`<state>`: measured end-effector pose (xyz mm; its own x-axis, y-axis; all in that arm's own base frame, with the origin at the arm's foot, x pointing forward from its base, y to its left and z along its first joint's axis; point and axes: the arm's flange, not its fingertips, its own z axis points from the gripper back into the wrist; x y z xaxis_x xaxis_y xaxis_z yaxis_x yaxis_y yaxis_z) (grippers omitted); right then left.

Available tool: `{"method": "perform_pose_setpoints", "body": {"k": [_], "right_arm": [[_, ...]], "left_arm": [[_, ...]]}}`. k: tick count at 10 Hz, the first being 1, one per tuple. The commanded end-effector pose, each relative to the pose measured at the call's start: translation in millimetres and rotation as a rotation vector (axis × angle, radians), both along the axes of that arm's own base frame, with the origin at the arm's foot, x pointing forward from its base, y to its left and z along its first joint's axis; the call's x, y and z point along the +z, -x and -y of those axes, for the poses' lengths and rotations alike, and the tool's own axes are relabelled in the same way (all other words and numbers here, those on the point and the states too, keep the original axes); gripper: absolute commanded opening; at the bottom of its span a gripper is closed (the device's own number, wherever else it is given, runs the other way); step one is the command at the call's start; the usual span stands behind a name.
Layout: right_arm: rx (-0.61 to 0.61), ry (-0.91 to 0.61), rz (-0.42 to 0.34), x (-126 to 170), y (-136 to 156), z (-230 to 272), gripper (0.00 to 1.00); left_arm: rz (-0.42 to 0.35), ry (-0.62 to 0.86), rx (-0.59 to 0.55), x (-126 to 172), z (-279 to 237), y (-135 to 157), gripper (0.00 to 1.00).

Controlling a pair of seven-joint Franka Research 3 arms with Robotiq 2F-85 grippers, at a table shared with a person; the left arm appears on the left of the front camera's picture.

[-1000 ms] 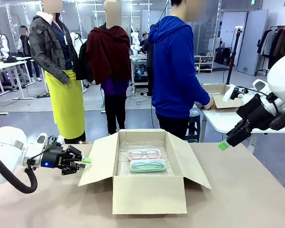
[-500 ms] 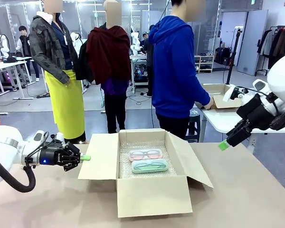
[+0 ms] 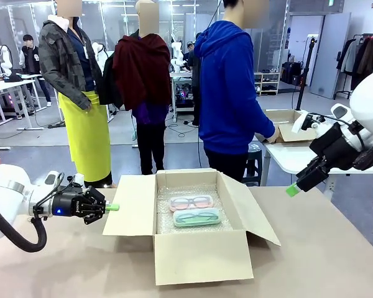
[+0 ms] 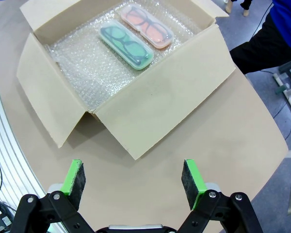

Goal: Pack the glasses set securely to prepare it for shipping.
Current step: Position the Package Box on the left side of the table.

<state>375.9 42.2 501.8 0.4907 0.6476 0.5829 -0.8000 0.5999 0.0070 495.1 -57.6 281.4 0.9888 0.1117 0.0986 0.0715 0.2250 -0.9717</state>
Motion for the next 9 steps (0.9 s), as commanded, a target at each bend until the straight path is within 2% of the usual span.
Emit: {"method": "perform_pose_setpoints", "body": {"k": [1, 3, 4, 9], "right_arm": [[-0.013, 0.002, -0.009, 1.1, 0.3, -1.8, 1.0], [-0.013, 0.002, -0.009, 1.1, 0.3, -1.8, 1.0], [-0.013, 0.002, -0.009, 1.1, 0.3, -1.8, 1.0], [-0.013, 0.002, -0.009, 1.1, 0.3, -1.8, 1.0]], "left_arm": [[-0.005, 0.006, 0.002, 1.4, 0.8, -0.2, 0.0], [0.0, 0.0, 0.0, 0.0, 0.0, 0.0, 0.01], [-0.04, 0.031, -0.036, 8.5, -14.6, -4.6, 0.01], [0.004, 0.046, -0.023, 17.5, -100.4, -23.0, 0.01]]}}
